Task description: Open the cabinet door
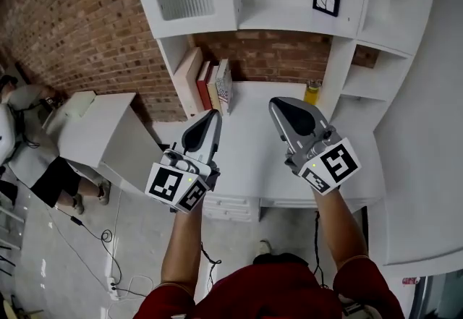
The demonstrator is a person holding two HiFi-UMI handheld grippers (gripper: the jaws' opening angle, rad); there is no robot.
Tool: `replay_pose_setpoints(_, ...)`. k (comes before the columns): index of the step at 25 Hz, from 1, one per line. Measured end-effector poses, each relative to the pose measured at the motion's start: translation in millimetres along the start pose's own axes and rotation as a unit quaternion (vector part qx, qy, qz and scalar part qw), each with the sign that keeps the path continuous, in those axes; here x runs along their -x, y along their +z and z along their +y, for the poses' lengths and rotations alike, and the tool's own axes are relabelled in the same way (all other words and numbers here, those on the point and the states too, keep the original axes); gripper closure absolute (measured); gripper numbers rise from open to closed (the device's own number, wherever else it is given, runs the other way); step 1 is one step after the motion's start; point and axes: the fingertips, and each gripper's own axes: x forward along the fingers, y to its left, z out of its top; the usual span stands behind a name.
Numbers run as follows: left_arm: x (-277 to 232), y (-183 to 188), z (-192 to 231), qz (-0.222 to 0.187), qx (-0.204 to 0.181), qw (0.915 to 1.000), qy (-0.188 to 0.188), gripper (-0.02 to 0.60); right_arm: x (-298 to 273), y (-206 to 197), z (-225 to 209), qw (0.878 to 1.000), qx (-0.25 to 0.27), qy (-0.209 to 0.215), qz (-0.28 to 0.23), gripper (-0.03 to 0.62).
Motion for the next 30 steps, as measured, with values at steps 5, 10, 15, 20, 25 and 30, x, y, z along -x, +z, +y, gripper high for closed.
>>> replay_pose_setpoints(5, -58.1, -4.3, 32.6, 0.002, -0.006, 0.9997, 0.025, 0.580, -25.4, -9.4, -57.7, 1.000, 0.004, 0.016, 0.001, 0.582)
replay_pose_setpoints(10, -97.3, -2.8, 55.6, 0.009, -0.027, 0.9992, 0.030, 0.580, -44.0, -16.2, -92.5, 1.000, -0.003, 0.019, -0.006, 0.582)
replay_pose_setpoints(15, -126.4, 9.8, 75.0, -0.002, -0.034, 0.9992, 0.019, 0.580, -67.6, -10.6, -120.9, 1.000, -0.028, 0.003, -0.014, 0.582)
replay_pose_setpoints(20, -156.4, 36.8, 94.4, -0.021, -0.045, 0.9988, -0.003, 0.580, -95.0, 7.7, -137.5, 1.000, -0.010, -0.008, -0.016, 0.582)
replay_pose_setpoints(25, -172.7, 62.0, 116.3, -0.035, -0.049, 0.9979, -0.024, 0.580, -129.2, 21.6, -137.7, 1.000, 0.016, -0.015, -0.012, 0.582)
replay_pose_setpoints(30, -184.2, 78.1, 140.3, -0.041, -0.065, 0.9963, -0.039, 0.580, -160.4, 26.8, -131.3, 0.998, 0.052, -0.024, -0.002, 0.582)
